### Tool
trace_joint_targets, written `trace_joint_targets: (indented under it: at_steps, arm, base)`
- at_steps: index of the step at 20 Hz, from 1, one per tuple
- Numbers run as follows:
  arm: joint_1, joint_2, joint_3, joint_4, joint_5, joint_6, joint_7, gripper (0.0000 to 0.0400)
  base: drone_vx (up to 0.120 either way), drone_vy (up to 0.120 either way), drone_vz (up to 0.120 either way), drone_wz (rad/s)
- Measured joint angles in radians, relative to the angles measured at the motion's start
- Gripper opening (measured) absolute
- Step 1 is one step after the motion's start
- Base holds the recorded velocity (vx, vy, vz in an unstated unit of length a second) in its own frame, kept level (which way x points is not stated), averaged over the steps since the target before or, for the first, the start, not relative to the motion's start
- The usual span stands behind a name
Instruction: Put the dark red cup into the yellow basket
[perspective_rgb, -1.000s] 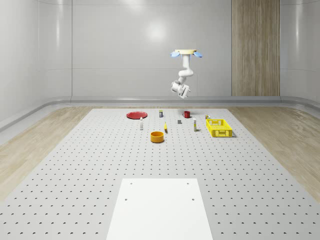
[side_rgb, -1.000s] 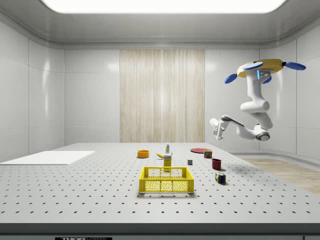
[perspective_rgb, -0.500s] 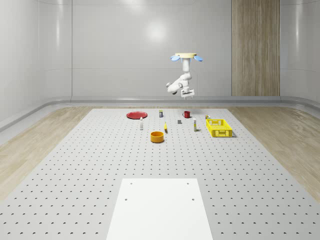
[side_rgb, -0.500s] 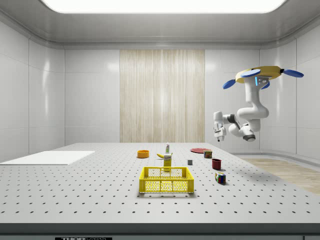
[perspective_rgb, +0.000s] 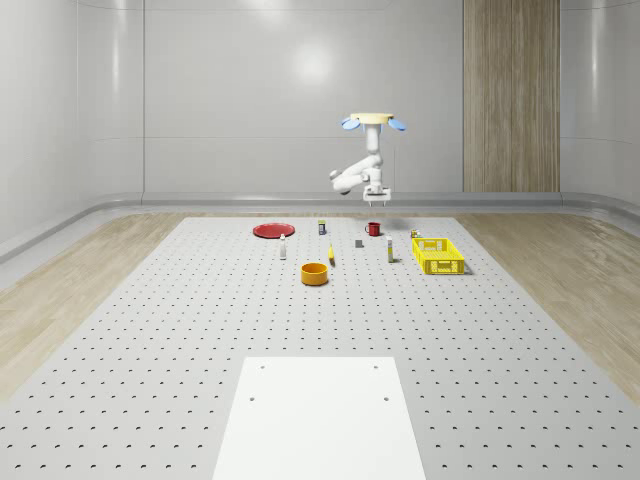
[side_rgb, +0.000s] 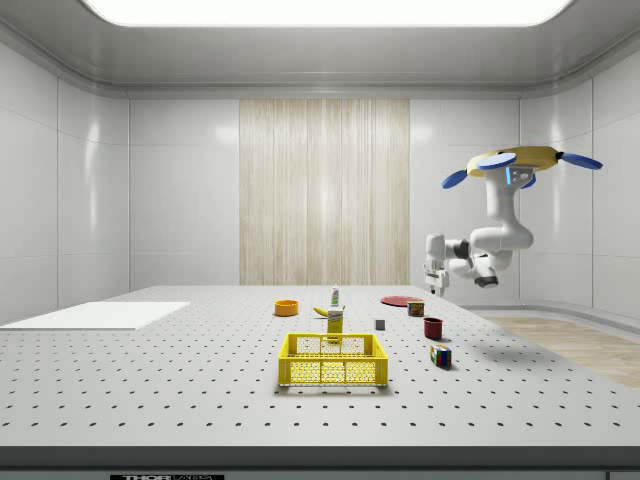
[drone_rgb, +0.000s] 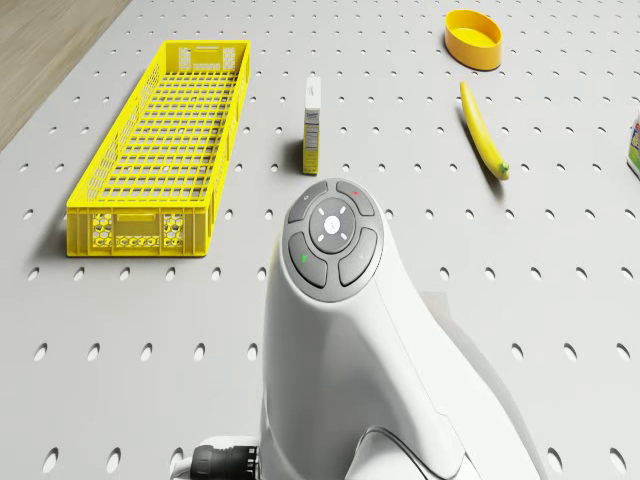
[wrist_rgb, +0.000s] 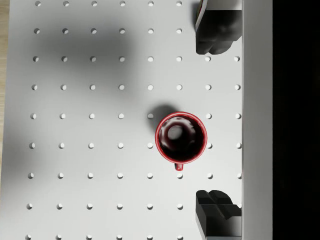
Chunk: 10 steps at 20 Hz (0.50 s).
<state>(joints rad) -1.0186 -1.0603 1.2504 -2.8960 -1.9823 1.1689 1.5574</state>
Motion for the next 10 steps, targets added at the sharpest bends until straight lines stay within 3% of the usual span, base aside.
trace_joint_targets:
  at_steps: [4,6,7,10]
  arm:
    - [-0.020,-0.024,0.013,0.001,0.007,0.012,0.015,0.0400]
    - [-0.027,-0.035,0.018,0.001,0.011,0.019,0.021,0.0400]
    - [-0.030,-0.041,0.020,0.001,0.013,0.023,0.024,0.0400]
    - [-0.039,-0.057,0.027,0.003,0.021,0.036,0.031,0.0400]
  base:
    - [0.000,0.000,-0.120,0.000]
    - [0.000,0.120,-0.120,0.000]
    - [0.000,0.000,-0.120,0.000]
    - [0.093,0.000,-0.120,0.000]
